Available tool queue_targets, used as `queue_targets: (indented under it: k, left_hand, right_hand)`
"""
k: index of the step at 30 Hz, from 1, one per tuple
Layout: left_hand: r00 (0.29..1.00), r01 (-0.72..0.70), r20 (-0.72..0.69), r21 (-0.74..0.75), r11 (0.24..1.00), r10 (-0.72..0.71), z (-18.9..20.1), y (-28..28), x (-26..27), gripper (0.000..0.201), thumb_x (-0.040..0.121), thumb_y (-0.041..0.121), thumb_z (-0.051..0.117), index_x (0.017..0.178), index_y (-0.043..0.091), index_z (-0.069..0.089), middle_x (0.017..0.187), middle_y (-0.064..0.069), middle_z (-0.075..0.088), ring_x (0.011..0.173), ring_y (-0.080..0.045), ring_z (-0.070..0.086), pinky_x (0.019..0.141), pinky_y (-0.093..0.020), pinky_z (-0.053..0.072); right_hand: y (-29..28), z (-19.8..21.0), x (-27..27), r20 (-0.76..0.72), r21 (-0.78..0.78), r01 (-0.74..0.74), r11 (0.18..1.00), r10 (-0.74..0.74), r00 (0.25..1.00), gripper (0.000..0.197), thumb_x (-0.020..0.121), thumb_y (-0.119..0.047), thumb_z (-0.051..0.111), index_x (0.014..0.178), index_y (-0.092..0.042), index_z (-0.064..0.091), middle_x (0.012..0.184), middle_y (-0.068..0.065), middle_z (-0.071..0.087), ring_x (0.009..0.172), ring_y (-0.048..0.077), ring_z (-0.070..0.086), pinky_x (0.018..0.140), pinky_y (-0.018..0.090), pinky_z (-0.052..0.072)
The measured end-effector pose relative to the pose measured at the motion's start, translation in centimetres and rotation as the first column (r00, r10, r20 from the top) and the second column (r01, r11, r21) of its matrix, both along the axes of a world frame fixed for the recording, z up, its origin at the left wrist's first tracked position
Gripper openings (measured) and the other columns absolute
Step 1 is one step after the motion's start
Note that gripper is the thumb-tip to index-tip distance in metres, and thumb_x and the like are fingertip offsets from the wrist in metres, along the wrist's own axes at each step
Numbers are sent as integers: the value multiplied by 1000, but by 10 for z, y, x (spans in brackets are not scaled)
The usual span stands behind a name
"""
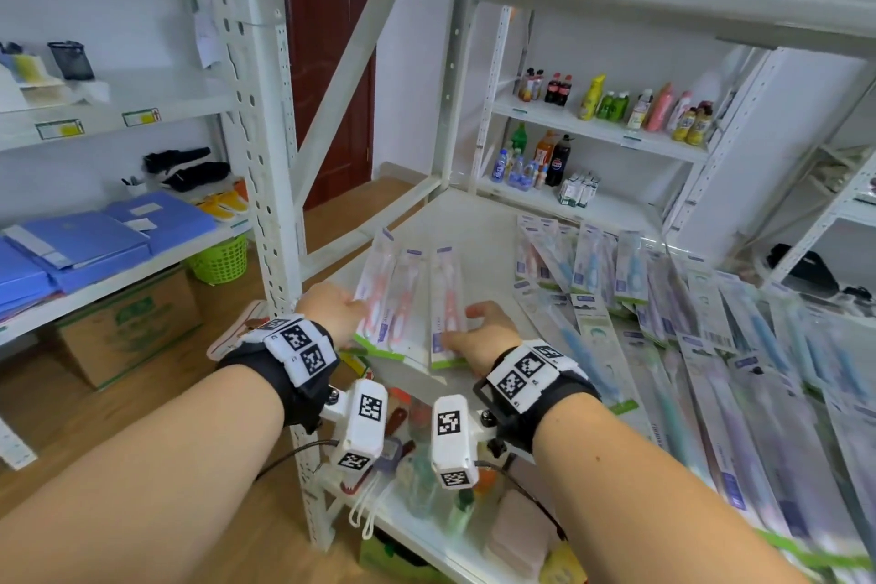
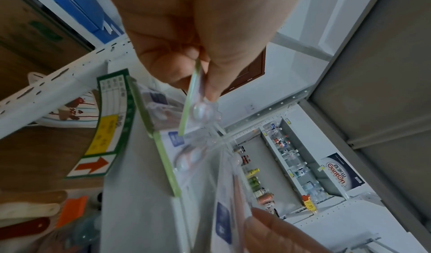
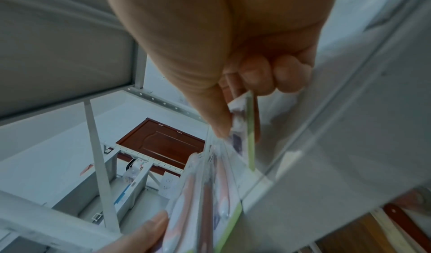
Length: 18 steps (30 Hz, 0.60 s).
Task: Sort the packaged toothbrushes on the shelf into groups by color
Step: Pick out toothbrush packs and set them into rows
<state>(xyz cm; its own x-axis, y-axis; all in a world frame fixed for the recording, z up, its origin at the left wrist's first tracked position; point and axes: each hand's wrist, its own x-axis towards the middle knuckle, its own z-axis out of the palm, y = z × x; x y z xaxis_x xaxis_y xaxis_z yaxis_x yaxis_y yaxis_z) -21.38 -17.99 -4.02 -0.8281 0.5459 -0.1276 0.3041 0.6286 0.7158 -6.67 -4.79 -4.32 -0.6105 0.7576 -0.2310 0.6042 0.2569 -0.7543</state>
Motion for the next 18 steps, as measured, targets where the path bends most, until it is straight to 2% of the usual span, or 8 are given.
queue_targets:
  k: [3, 6, 8, 10, 12, 15, 16, 18]
  left_hand:
    - [999, 17, 27, 19, 1000, -17, -6, 2, -4, 30, 89, 25, 57, 81, -3, 64, 82, -21, 67, 79, -37, 68, 76, -39, 56]
    - [997, 18, 74, 44, 999, -21, -6, 6, -2, 25, 88, 21, 58, 87, -2, 68, 84, -19, 71, 75, -32, 70, 81, -45, 56]
    - [998, 50, -43, -21, 999, -50, -1, 9, 0, 21, 88, 22, 58, 88, 4, 69, 92, -16, 71, 84, -32, 68, 84, -38, 54]
    - [983, 41, -178, -33, 999, -46, 7, 14, 5, 11, 89, 20, 56, 86, 14, 65, 97, -14, 66, 98, -34, 62, 82, -33, 46]
    - [973, 68, -221, -1, 998, -66, 14, 23, 13, 13, 90, 16, 53, 92, 15, 65, 97, -11, 62, 105, -34, 60, 80, -31, 42]
    - [962, 162, -226, 8, 987, -156, 20, 42, 31, 24, 92, 15, 49, 104, 9, 69, 108, -12, 66, 105, -33, 60, 87, -32, 45]
    - [957, 195, -221, 12, 981, -187, 20, 48, 39, 25, 92, 16, 49, 105, 10, 69, 111, -11, 67, 104, -32, 60, 88, -32, 46]
    - [952, 243, -199, 39, 969, -231, 17, 59, 53, 24, 91, 17, 50, 104, 12, 70, 106, -10, 69, 100, -29, 62, 85, -28, 45]
  right_hand:
    - [-4, -3, -6, 14, 33, -34, 999, 34, 999, 55, 81, -16, 69, 131, -12, 45, 124, 12, 58, 108, 27, 58, 88, 30, 47]
    - [-4, -3, -3, 2, -4, -77, 997, 77, 997, 47, 82, -10, 65, 127, -8, 51, 118, 13, 60, 91, 26, 62, 79, 32, 53]
    - [3, -1, 6, -9, 31, -67, 997, 67, 998, 40, 83, -11, 64, 122, -9, 56, 112, 10, 61, 84, 24, 63, 72, 28, 53]
    - [16, 3, 20, 29, 115, -28, 993, 25, 999, 35, 83, -17, 64, 118, -13, 58, 114, 7, 60, 92, 23, 63, 75, 26, 49]
    - [33, 9, 38, 116, 214, 44, 976, -71, 991, 35, 82, -22, 65, 116, -16, 57, 117, 5, 59, 92, 20, 58, 74, 24, 42]
    - [61, 18, 70, 292, 377, 101, 921, -221, 931, 42, 76, -31, 67, 113, -15, 56, 114, 5, 59, 94, 22, 58, 73, 27, 47]
    - [68, 20, 80, 375, 395, 75, 916, -235, 897, 45, 73, -35, 68, 110, -13, 57, 109, 5, 60, 93, 23, 60, 69, 26, 48]
    - [77, 20, 95, 514, 377, 5, 926, -214, 831, 43, 65, -40, 71, 93, -11, 58, 93, 4, 60, 76, 20, 59, 53, 21, 42]
